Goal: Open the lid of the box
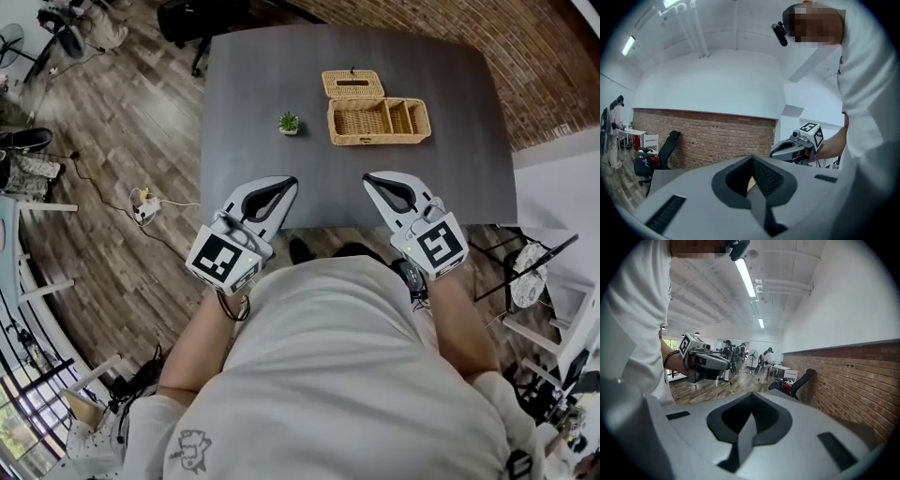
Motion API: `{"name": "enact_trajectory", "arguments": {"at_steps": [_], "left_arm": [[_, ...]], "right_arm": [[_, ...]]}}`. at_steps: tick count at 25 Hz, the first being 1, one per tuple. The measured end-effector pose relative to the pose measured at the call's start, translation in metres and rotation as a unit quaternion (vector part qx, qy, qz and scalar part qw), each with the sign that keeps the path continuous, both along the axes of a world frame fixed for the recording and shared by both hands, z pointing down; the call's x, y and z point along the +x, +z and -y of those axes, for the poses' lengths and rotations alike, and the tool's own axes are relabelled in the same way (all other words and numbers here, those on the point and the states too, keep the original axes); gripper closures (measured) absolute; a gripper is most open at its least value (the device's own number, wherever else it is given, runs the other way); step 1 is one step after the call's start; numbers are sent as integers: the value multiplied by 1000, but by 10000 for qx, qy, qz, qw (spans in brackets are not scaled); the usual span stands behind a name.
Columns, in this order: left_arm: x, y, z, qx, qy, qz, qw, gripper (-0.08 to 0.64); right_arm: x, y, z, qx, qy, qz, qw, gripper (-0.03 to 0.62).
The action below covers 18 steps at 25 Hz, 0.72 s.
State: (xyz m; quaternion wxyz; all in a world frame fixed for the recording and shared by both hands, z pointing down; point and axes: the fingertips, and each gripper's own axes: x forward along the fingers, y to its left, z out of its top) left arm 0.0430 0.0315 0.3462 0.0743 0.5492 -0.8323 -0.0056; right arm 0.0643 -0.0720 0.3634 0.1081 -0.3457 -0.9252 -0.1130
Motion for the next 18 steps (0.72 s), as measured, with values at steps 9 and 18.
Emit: {"name": "enact_trajectory", "arguments": {"at_steps": [9, 18], "left_arm": [[37, -9, 26, 6, -326, 104, 9994, 549], [93, -3, 69, -15, -551, 14, 9985, 549]], "right_arm": [[45, -21, 17, -55, -448, 204, 9988, 588], [104, -17, 64, -414, -531, 165, 9976, 588]]}}
